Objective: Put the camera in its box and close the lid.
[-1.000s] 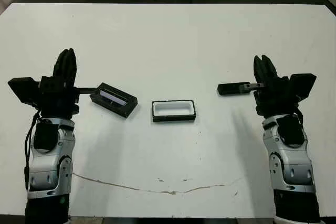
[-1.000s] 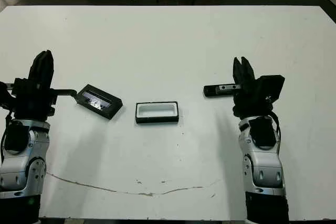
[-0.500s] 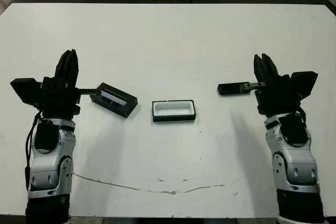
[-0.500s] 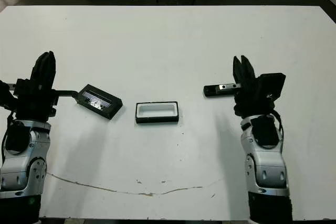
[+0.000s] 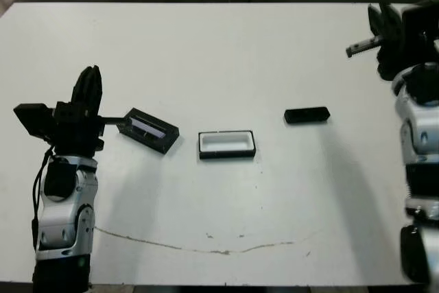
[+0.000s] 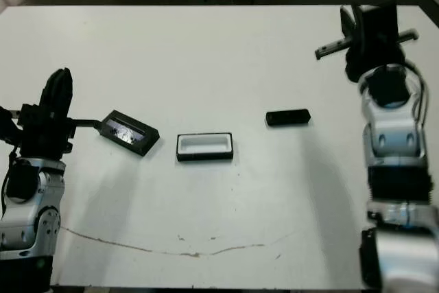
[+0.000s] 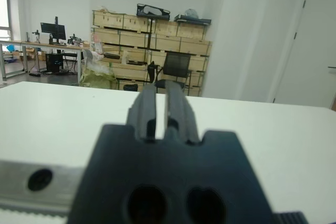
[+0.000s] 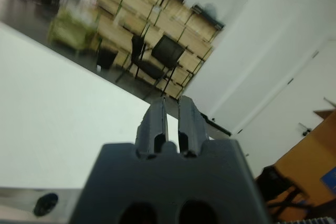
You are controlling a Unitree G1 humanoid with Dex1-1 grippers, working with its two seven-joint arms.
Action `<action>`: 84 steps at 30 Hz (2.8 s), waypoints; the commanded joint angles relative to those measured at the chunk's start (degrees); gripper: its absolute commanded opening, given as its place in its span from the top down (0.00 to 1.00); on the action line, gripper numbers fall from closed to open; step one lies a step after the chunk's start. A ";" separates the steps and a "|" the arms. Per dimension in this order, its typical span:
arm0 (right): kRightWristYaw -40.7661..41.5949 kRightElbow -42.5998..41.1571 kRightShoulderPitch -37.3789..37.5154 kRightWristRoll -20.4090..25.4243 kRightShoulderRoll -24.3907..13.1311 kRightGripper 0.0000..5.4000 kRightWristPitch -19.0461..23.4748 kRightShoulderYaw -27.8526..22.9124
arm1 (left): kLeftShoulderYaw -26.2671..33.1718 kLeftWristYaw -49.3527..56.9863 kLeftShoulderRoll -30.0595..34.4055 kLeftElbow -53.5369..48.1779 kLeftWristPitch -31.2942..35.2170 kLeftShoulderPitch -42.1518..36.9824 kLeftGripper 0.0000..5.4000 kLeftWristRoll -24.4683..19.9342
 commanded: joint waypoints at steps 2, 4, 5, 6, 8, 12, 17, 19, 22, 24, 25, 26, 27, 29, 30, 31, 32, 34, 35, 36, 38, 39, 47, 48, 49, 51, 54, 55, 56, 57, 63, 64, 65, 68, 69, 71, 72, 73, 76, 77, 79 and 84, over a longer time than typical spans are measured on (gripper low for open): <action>4.04 15.79 -8.07 -4.50 -2.28 1.00 -4.02 4.50 | 0.26 -0.18 0.57 0.82 0.40 1.02 1.00 0.39; 6.05 23.16 -12.36 -6.28 -2.44 1.00 -4.32 6.33 | 0.27 -0.21 0.61 1.28 -0.16 0.99 1.00 0.74; 6.99 26.35 -13.99 -6.96 -2.50 1.00 -5.23 7.06 | 0.29 -0.26 0.59 1.55 -0.47 0.94 1.00 0.77; 7.88 29.40 -15.35 -7.72 -2.53 1.00 -6.47 7.85 | 0.38 -0.47 0.48 1.82 -0.61 0.86 1.00 0.35; 9.13 34.64 -17.24 -8.76 -2.35 1.00 -8.56 8.86 | 0.52 -0.54 0.26 1.94 -0.32 0.82 1.00 -0.41; 10.13 41.16 -19.22 -11.44 -1.83 1.00 -10.29 11.38 | 0.48 -0.73 0.35 2.16 -0.76 0.93 1.00 -0.36; 14.73 43.80 -20.94 -12.69 -0.97 1.00 -8.88 12.87 | 0.55 -0.80 0.42 2.51 -0.82 0.89 1.00 -0.22; 16.59 43.90 -21.32 -14.05 -1.08 1.00 -10.32 14.29 | 0.38 -0.44 0.30 1.81 -0.22 1.15 1.00 -0.15; 19.60 44.12 -22.14 -15.88 -1.05 1.00 -10.67 16.23 | 0.29 -0.51 0.27 1.60 -0.10 1.30 1.00 -0.25; 21.56 44.30 -22.51 -16.31 -1.00 1.00 -10.91 16.82 | 0.28 -0.64 0.35 1.92 -0.46 1.23 1.00 -0.08; 22.21 44.35 -22.58 -16.29 -0.98 1.00 -11.02 16.88 | 0.28 -0.59 0.37 2.03 -0.59 1.21 1.00 0.08; 22.67 44.44 -22.65 -16.37 -0.88 1.00 -10.90 17.00 | 0.24 -0.37 0.37 2.03 -0.62 1.22 1.00 0.40; 22.82 44.46 -22.66 -16.64 -0.75 1.00 -10.88 17.25 | 0.20 -0.18 0.34 1.98 -0.64 1.24 1.00 0.66; 22.72 44.50 -22.45 -16.85 -0.39 1.00 -10.66 17.48 | 0.10 0.00 0.30 2.14 -1.13 1.35 1.00 1.27; 23.40 44.67 -22.37 -16.41 -0.06 1.00 -10.02 17.16 | 0.14 -0.46 0.25 2.33 -1.34 1.35 1.00 0.83; 23.92 44.80 -22.29 -16.08 0.17 1.00 -9.74 16.92 | 0.19 -0.84 0.22 2.50 -1.49 1.34 1.00 0.44; 24.38 44.92 -22.16 -15.77 0.41 1.00 -9.65 16.68 | 0.22 -0.98 0.17 2.58 -1.47 1.33 1.00 0.18; 24.89 45.13 -22.10 -15.79 0.97 1.00 -8.85 16.74 | 0.27 -1.14 0.17 2.69 -1.47 1.35 1.00 -0.08; 25.04 45.19 -21.98 -15.91 1.28 1.00 -8.57 16.87 | 0.25 -1.19 0.21 2.70 -1.55 1.38 1.00 -0.03; 25.15 45.21 -21.88 -16.02 1.49 1.00 -8.45 16.97 | 0.22 -1.22 0.23 2.73 -1.67 1.38 1.00 0.06; 25.75 45.23 -21.57 -16.31 1.80 1.00 -8.76 17.30 | 0.18 -0.98 0.23 2.72 -1.72 1.37 1.00 0.39; 25.86 45.22 -21.41 -16.55 1.92 1.00 -8.95 17.54 | 0.18 -0.95 0.25 2.82 -1.80 1.35 1.00 0.47; 26.20 45.04 -19.58 -16.99 2.73 1.00 -10.18 18.34 | 0.12 -1.57 0.40 3.95 -3.08 1.24 1.00 0.34; 26.26 45.02 -19.38 -17.06 2.82 1.00 -10.13 18.43 | 0.09 -1.54 0.46 3.98 -3.12 1.26 1.00 0.48; 26.30 45.00 -19.20 -17.12 2.90 1.00 -10.08 18.51 | 0.08 -1.52 0.50 4.06 -3.25 1.26 1.00 0.62; 26.31 45.01 -18.78 -17.39 3.08 1.00 -10.16 18.81 | 0.11 -1.60 0.42 4.19 -3.40 1.21 1.00 0.45; 25.85 45.12 -18.10 -18.18 3.55 1.00 -9.89 19.52 | 0.13 -1.82 0.48 4.53 -3.89 1.19 1.00 0.53; 25.73 45.15 -17.96 -18.22 3.68 1.00 -9.67 19.64 | 0.17 -1.93 0.49 4.61 -3.90 1.18 1.00 0.40; 25.62 45.19 -17.77 -18.14 3.81 1.00 -9.45 19.66 | 0.25 -2.11 0.48 4.65 -3.76 1.16 1.00 0.04; 25.44 45.20 -17.63 -18.15 3.91 1.00 -9.18 19.72 | 0.27 -2.16 0.52 4.67 -3.81 1.14 1.00 0.02; 27.06 45.30 -16.89 -18.23 3.88 1.00 -10.19 19.96 | 0.29 -2.09 0.52 4.73 -4.10 1.11 1.00 0.48; 27.10 45.27 -16.60 -18.02 3.91 1.00 -10.30 19.79 | 0.26 -2.23 0.53 4.74 -4.09 1.11 1.00 0.36; 26.96 45.19 -16.35 -17.91 3.91 1.00 -10.46 19.68 | 0.25 -2.36 0.55 4.79 -4.14 1.09 1.00 0.28; 27.65 45.21 -16.01 -19.17 3.97 1.00 -10.49 20.97 | 0.22 -1.94 0.64 4.69 -3.81 1.07 1.00 0.70; 28.06 45.29 -15.93 -19.44 4.04 1.00 -10.28 21.29 | 0.18 -1.66 0.63 4.40 -3.53 1.15 1.00 0.92; 28.45 45.35 -15.54 -19.57 4.11 1.00 -10.38 21.47 | 0.16 -1.65 0.64 4.22 -3.60 1.22 1.00 1.01; 28.42 45.34 -15.31 -19.62 4.12 1.00 -10.58 21.50 | 0.22 -1.93 0.61 4.33 -3.77 1.18 1.00 0.69; 28.26 45.34 -15.04 -19.36 4.22 1.00 -10.23 21.21 | 0.26 -2.09 0.60 4.36 -3.80 1.15 1.00 0.46; 27.74 45.17 -14.53 -19.41 4.27 1.00 -10.11 21.27 | 0.32 -2.07 0.60 4.12 -3.30 1.18 1.00 0.14; 27.57 45.08 -14.39 -19.56 4.27 1.00 -10.18 21.42 | 0.31 -2.13 0.64 4.16 -3.41 1.18 1.00 0.16; 27.44 44.93 -14.12 -19.67 4.18 1.00 -10.69 21.56 | 0.30 -2.23 0.68 4.21 -3.51 1.19 1.00 0.12; 27.69 45.05 -13.55 -19.02 4.13 1.00 -10.19 21.07 | 0.31 -2.12 0.70 4.94 -4.36 1.06 1.00 0.80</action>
